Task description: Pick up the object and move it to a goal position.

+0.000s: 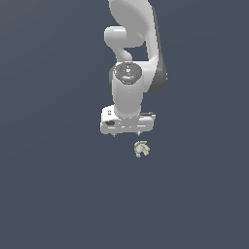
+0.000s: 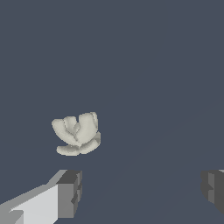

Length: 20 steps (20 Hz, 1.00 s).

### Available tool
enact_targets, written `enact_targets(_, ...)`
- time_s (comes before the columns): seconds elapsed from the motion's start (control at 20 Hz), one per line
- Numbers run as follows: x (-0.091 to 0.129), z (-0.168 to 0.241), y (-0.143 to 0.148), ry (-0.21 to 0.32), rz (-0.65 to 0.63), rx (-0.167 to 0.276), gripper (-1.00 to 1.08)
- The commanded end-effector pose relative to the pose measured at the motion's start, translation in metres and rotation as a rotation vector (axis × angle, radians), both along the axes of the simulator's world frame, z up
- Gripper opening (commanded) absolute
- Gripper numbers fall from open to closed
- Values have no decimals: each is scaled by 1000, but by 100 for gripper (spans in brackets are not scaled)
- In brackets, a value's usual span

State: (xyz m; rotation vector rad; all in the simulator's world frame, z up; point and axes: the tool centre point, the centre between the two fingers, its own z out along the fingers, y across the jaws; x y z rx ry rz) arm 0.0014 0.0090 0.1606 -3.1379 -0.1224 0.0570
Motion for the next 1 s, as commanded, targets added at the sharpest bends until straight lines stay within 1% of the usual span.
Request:
enact_targets(0.0, 0, -4, 4, -1, 11, 0, 100)
enact_targets(0.2, 2, -18, 19, -8, 48, -2, 100)
enact_targets(0.6, 1, -58, 62, -29, 159, 1, 100)
enact_targets(0.8, 0, -69, 74, -35, 187, 3, 100)
enact_targets(0.95, 0, -71, 76, -36, 194, 4, 100)
